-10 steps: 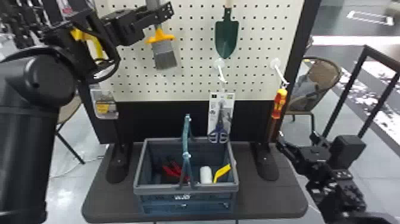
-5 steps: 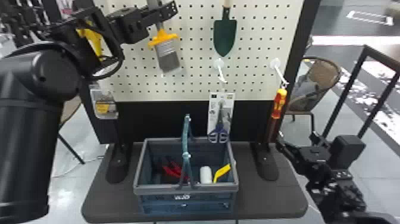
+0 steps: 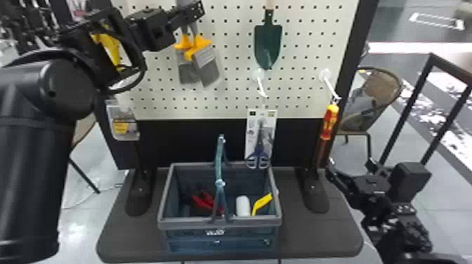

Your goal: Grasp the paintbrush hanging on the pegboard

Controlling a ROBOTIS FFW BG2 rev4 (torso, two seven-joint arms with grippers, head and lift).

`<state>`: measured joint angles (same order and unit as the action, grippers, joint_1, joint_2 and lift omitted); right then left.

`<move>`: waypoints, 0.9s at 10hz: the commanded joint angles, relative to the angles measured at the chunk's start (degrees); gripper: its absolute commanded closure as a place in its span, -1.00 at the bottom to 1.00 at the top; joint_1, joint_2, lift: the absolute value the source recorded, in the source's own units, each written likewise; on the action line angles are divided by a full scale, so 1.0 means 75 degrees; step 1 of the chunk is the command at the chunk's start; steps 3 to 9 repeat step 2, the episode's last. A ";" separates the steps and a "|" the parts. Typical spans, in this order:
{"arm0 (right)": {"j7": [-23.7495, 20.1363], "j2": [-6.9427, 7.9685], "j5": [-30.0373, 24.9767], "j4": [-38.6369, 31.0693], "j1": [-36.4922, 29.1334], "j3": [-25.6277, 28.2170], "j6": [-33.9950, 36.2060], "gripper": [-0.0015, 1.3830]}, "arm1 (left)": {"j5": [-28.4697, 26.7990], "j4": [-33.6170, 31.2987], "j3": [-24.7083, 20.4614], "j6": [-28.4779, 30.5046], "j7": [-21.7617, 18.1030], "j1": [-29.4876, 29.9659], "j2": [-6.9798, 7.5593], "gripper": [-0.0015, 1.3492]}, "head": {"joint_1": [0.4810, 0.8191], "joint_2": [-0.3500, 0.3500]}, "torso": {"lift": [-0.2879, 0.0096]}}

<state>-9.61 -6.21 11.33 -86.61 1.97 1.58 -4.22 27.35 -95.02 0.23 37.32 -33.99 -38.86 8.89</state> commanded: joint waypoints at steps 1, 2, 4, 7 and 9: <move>0.0004 -0.0005 0.0013 0.0005 -0.0017 0.0000 0.0023 -0.75 | -0.0014 -0.0046 -0.0055 -0.0031 0.0032 0.0037 -0.0013 0.81 | -0.60 0.00 | 0.26; -0.0008 0.0007 0.0013 0.0005 -0.0005 0.0000 0.0035 -0.74 | -0.0002 -0.0046 -0.0055 -0.0054 0.0055 0.0060 -0.0013 0.81 | -0.60 0.00 | 0.26; -0.0008 0.0007 0.0013 0.0005 -0.0005 0.0000 0.0035 -0.74 | -0.0002 -0.0046 -0.0055 -0.0054 0.0055 0.0060 -0.0013 0.81 | -0.60 0.00 | 0.26; -0.0008 0.0007 0.0013 0.0005 -0.0005 0.0000 0.0035 -0.74 | -0.0002 -0.0046 -0.0055 -0.0054 0.0055 0.0060 -0.0013 0.81 | -0.60 0.00 | 0.26; -0.0008 0.0007 0.0013 0.0005 -0.0005 0.0000 0.0035 -0.74 | -0.0002 -0.0046 -0.0055 -0.0054 0.0055 0.0060 -0.0013 0.81 | -0.60 0.00 | 0.26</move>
